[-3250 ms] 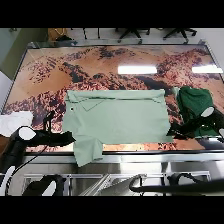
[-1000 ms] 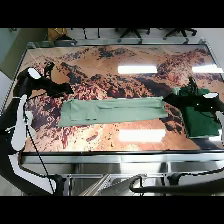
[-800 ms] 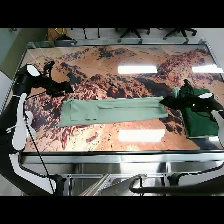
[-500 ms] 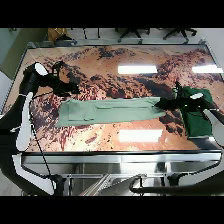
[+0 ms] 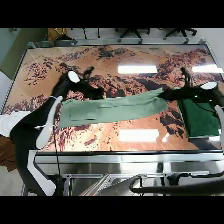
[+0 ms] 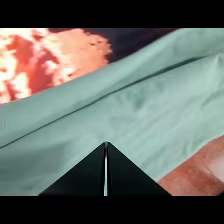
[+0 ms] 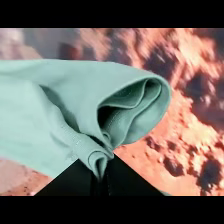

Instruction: Fold the shirts.

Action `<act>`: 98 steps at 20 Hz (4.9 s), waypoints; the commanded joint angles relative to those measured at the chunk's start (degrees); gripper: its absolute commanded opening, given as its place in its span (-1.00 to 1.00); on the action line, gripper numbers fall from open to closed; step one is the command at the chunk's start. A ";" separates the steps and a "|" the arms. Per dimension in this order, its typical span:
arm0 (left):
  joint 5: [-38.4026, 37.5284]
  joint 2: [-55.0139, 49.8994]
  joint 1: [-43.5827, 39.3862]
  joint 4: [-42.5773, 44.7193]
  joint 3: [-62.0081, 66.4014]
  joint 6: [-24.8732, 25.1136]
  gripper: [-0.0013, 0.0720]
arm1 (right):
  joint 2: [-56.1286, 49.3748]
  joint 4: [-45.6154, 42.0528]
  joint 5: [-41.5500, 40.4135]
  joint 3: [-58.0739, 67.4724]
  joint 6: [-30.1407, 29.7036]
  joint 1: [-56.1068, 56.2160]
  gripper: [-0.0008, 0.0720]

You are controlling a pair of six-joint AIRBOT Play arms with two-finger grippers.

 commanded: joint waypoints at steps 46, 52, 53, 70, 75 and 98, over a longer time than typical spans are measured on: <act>-15.39 47.76 28.13 -28.81 -14.45 14.99 -0.91 | -2.69 -6.67 -10.34 13.46 19.06 33.09 0.43; -15.06 47.76 28.13 -28.74 -14.49 14.99 -0.91 | -11.43 -9.81 1.14 13.44 23.30 23.23 0.86; -15.08 47.76 28.13 -28.72 -14.49 14.99 -0.91 | -13.55 -8.90 1.14 13.44 23.28 23.80 0.86; -15.15 47.76 28.13 -28.63 -14.49 15.74 -0.91 | -14.60 6.49 -0.07 21.97 11.17 24.09 -0.92; -16.11 47.76 28.11 -28.63 -14.49 15.74 -0.91 | -3.56 4.17 1.73 28.94 16.09 8.17 -0.93; -16.37 47.74 28.11 -28.63 -14.51 18.25 -0.91 | 4.20 -12.39 32.61 30.97 41.46 -29.14 -0.93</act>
